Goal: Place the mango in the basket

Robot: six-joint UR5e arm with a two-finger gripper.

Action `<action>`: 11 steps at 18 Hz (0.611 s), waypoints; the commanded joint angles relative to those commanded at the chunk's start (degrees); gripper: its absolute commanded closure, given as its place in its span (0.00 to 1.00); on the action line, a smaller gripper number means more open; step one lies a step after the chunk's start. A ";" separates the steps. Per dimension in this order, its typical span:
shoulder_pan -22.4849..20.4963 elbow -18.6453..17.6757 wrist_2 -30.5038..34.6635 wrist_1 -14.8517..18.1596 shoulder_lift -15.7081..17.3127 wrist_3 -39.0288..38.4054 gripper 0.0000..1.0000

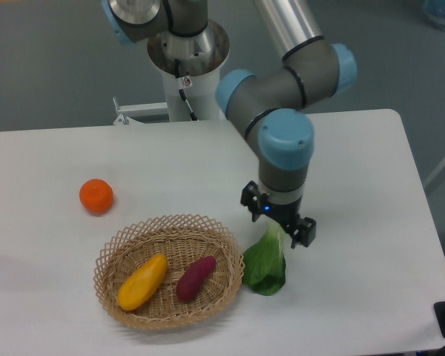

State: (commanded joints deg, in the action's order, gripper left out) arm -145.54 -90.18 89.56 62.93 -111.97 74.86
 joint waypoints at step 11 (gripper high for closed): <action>-3.70 -0.53 0.09 -0.17 0.00 9.85 0.00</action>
State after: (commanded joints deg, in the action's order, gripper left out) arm -149.24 -90.70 89.65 62.76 -111.97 84.72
